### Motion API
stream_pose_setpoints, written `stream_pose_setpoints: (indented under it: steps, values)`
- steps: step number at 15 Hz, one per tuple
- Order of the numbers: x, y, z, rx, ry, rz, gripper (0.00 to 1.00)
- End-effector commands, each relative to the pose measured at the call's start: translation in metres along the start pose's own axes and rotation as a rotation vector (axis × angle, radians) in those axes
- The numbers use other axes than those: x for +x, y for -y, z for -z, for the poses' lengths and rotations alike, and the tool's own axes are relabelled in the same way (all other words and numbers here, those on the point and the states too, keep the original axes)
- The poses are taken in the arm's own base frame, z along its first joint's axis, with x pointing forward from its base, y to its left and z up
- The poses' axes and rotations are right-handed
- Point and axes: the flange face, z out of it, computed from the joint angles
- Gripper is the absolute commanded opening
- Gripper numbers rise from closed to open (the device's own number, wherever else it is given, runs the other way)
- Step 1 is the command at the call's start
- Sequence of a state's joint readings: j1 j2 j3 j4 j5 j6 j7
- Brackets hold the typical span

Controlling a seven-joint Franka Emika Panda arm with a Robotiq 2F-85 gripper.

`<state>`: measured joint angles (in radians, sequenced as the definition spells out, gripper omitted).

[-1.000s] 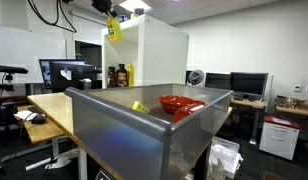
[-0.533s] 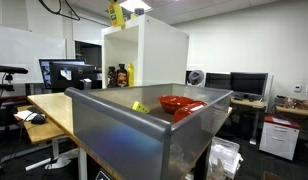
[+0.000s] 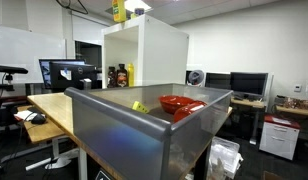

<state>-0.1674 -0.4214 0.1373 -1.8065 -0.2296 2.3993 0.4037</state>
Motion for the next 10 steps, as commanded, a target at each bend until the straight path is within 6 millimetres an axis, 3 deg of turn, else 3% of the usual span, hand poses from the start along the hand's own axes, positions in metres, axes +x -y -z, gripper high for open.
stream_pose_setpoints:
  steps: [1, 5, 10]
  values:
    - [0.029, 0.002, -0.014, -0.031, 0.032, -0.039, 0.08]
    - [0.047, 0.001, -0.027, -0.063, 0.074, -0.055, 0.08]
    - [0.054, 0.002, -0.044, -0.080, 0.100, -0.036, 0.08]
